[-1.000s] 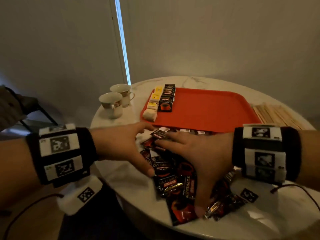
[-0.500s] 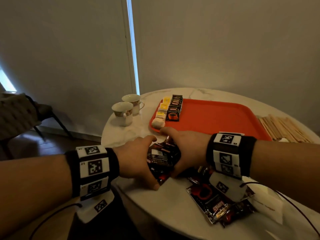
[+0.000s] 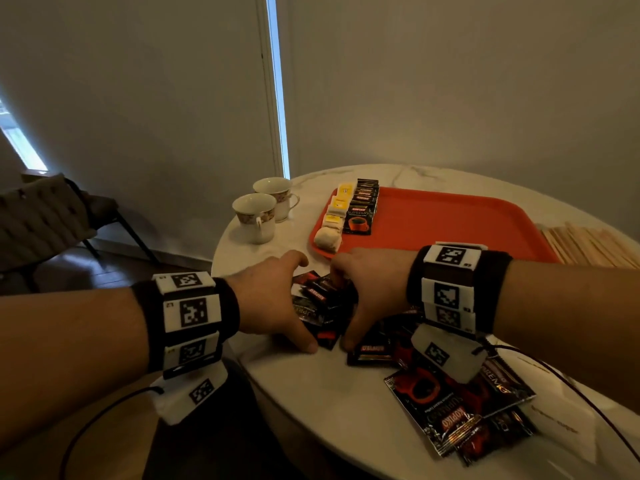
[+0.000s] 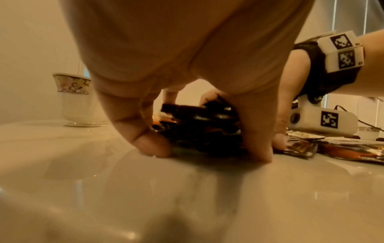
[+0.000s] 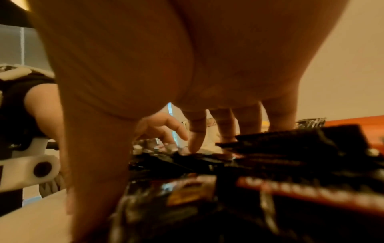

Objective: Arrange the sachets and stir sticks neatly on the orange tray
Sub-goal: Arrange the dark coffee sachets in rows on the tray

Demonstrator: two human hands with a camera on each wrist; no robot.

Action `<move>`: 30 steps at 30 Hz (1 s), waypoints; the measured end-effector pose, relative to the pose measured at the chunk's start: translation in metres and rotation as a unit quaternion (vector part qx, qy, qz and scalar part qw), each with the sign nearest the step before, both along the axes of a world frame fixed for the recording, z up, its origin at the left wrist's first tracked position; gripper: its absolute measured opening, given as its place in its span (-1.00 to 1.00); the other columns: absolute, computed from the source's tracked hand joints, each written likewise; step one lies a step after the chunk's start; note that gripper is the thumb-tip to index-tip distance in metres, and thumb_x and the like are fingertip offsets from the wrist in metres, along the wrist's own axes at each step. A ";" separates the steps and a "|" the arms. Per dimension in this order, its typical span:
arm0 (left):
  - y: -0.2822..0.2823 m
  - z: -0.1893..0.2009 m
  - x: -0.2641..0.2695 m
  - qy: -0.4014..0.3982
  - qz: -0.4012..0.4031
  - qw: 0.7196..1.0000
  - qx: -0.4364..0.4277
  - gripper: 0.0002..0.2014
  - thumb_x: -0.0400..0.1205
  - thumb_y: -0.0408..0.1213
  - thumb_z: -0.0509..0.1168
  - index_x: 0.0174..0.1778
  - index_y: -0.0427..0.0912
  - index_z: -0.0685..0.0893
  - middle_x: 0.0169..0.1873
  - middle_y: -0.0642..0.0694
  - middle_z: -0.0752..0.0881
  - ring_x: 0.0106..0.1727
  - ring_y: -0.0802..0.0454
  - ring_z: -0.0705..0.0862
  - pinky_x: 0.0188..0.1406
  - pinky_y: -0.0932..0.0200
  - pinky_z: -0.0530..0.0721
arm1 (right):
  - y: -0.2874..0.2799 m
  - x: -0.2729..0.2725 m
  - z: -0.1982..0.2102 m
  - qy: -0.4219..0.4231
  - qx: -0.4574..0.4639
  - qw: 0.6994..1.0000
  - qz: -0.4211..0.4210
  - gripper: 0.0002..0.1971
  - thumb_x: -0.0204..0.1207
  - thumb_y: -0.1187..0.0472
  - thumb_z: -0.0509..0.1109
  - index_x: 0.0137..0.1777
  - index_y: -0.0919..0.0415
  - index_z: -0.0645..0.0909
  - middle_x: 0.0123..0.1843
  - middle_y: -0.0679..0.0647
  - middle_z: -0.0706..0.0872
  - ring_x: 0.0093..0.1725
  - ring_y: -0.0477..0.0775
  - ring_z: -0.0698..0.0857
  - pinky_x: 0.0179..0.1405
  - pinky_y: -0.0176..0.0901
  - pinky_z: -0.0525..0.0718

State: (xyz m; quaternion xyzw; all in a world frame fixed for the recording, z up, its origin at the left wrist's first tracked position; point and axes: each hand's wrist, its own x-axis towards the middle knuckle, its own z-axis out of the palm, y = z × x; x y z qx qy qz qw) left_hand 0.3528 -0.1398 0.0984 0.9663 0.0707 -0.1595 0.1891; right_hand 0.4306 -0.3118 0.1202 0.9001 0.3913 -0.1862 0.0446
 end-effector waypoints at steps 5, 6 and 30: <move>-0.002 -0.005 0.009 -0.041 0.015 0.999 0.007 0.10 0.19 0.07 0.76 0.61 0.11 0.31 0.27 0.02 0.68 0.17 0.04 0.71 0.21 0.01 0.79 | 0.011 0.005 -0.004 -0.004 0.036 0.999 0.019 -0.23 0.23 -0.29 0.71 0.39 -0.05 0.55 0.16 -0.09 0.69 0.07 -0.06 0.68 0.09 -0.07 0.78; -0.001 -0.006 0.010 -0.043 0.022 0.999 0.003 0.02 0.20 0.07 0.75 0.54 0.11 0.36 0.20 0.04 0.70 0.12 0.06 0.72 0.17 0.00 0.81 | 0.009 0.008 -0.002 0.017 0.041 0.999 0.014 -0.26 0.25 -0.29 0.69 0.39 -0.07 0.57 0.17 -0.10 0.69 0.09 -0.07 0.68 0.12 -0.06 0.79; 0.005 -0.011 0.016 -0.097 0.210 0.900 -0.370 -0.65 0.52 -0.62 0.49 0.11 -0.16 0.67 0.09 -0.32 0.77 0.03 -0.29 0.83 0.02 -0.12 0.87 | 0.012 0.028 0.002 0.109 0.166 0.980 -0.025 -0.60 0.33 -0.05 0.71 0.09 -0.11 0.61 0.09 -0.11 0.75 0.07 -0.06 0.73 0.16 0.05 0.80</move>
